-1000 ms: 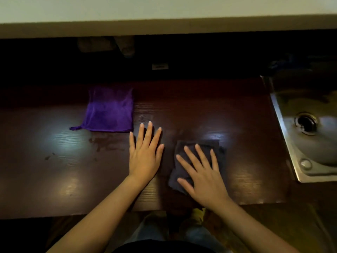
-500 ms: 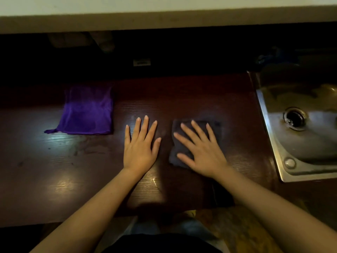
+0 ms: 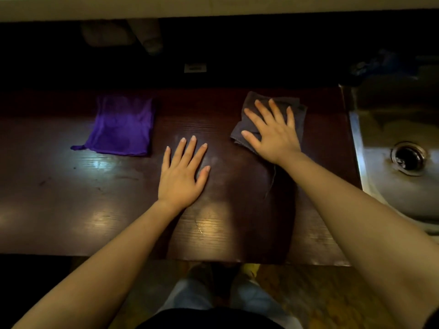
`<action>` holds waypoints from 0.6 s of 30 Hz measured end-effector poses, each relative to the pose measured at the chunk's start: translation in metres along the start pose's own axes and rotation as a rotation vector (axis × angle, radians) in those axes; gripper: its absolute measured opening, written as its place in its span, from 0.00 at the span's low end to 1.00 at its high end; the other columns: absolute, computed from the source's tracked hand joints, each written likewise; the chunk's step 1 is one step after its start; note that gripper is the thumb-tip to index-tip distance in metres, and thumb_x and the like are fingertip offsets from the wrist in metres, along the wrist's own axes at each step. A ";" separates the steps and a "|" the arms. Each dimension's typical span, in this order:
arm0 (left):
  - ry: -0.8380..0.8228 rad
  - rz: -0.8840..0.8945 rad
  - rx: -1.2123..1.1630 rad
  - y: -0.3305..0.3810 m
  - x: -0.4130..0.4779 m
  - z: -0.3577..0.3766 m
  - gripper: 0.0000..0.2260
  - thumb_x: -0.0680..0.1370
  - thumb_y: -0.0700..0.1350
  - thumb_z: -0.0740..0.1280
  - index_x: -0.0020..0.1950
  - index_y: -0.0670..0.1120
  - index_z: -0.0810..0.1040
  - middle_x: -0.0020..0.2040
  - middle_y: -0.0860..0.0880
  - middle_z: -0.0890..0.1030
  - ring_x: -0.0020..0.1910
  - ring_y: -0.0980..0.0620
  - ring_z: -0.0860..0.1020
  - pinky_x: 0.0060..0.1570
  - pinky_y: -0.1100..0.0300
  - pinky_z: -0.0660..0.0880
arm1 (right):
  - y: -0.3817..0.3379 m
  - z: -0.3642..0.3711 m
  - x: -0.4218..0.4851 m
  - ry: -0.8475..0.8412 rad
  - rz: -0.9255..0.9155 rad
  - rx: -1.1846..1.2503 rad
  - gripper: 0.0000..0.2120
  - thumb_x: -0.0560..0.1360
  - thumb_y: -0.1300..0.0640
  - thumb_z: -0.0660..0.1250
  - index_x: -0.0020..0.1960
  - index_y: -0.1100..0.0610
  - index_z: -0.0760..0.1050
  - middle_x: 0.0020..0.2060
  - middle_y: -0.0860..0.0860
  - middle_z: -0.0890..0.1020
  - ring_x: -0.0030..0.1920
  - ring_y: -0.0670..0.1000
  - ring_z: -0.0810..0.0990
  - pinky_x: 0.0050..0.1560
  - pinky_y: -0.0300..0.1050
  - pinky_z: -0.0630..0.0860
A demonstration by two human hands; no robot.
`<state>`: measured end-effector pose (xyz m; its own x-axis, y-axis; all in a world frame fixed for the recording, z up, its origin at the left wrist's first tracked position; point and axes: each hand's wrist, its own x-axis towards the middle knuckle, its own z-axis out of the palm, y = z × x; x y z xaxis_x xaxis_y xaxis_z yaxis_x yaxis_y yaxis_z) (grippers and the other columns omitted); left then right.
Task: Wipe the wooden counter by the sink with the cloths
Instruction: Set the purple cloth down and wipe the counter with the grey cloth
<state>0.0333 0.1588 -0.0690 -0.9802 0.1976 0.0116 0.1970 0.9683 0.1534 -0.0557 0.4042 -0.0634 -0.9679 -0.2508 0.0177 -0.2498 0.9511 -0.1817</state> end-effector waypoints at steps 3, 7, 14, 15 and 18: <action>0.003 -0.004 -0.007 0.002 0.001 -0.002 0.25 0.78 0.58 0.51 0.74 0.55 0.57 0.76 0.49 0.58 0.76 0.50 0.52 0.73 0.45 0.48 | 0.034 -0.007 -0.033 0.005 0.074 -0.014 0.29 0.75 0.35 0.49 0.74 0.44 0.56 0.76 0.49 0.58 0.76 0.55 0.51 0.72 0.65 0.44; 0.014 -0.010 -0.023 0.002 0.001 -0.002 0.25 0.77 0.59 0.50 0.73 0.56 0.58 0.76 0.50 0.58 0.76 0.51 0.53 0.73 0.45 0.48 | 0.063 -0.014 -0.081 0.001 0.143 -0.026 0.30 0.75 0.34 0.46 0.74 0.43 0.55 0.76 0.48 0.57 0.77 0.54 0.50 0.73 0.63 0.43; 0.027 -0.013 -0.013 -0.002 0.001 0.002 0.25 0.77 0.60 0.49 0.73 0.56 0.58 0.76 0.49 0.59 0.76 0.50 0.54 0.73 0.45 0.49 | 0.072 -0.019 -0.154 0.001 0.127 -0.040 0.30 0.76 0.36 0.48 0.74 0.46 0.57 0.76 0.51 0.60 0.76 0.57 0.53 0.74 0.61 0.46; 0.026 -0.013 -0.007 -0.002 0.000 0.002 0.25 0.77 0.60 0.49 0.73 0.57 0.58 0.76 0.49 0.59 0.76 0.50 0.54 0.73 0.45 0.48 | 0.069 -0.019 -0.162 -0.009 0.130 -0.040 0.30 0.76 0.36 0.48 0.74 0.46 0.57 0.76 0.51 0.59 0.76 0.57 0.52 0.74 0.61 0.45; 0.014 -0.028 -0.011 -0.008 0.005 0.003 0.25 0.77 0.60 0.49 0.73 0.57 0.57 0.76 0.49 0.58 0.76 0.50 0.53 0.73 0.44 0.48 | 0.052 -0.016 -0.178 -0.033 0.168 -0.039 0.30 0.76 0.36 0.47 0.75 0.47 0.56 0.76 0.51 0.58 0.77 0.57 0.51 0.74 0.61 0.44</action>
<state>0.0271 0.1523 -0.0730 -0.9855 0.1682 0.0207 0.1693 0.9717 0.1649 0.1035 0.5016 -0.0601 -0.9947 -0.0933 -0.0424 -0.0865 0.9862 -0.1411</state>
